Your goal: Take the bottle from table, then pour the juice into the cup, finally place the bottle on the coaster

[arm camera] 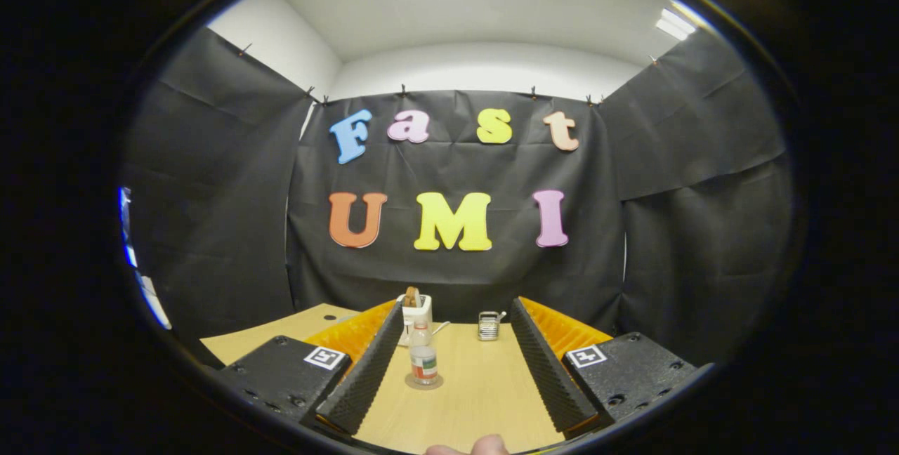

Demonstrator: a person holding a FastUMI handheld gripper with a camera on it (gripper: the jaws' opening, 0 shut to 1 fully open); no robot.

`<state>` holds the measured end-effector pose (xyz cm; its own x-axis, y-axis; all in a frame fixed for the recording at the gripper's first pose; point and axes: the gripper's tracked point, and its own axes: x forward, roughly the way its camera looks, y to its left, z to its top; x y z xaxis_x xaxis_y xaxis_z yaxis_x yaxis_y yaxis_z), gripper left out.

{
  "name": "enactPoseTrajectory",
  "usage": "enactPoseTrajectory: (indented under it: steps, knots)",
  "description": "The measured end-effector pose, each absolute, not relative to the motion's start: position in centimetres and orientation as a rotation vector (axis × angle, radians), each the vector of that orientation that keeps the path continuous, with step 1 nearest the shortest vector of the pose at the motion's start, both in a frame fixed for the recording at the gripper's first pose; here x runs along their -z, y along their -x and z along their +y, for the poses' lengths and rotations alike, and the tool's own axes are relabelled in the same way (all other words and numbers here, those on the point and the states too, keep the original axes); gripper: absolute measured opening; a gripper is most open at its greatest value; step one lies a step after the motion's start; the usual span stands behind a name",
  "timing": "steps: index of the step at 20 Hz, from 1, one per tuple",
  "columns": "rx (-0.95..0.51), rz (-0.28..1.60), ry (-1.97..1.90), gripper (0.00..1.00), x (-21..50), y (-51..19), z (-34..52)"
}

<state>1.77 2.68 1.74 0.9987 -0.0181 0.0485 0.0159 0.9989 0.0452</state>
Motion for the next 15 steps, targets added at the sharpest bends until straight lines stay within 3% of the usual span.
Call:
enactPoseTrajectory:
  steps: [15]
  knots:
    - [0.019, -0.031, -0.049, 0.99, -0.7, -2.2, 2.9]
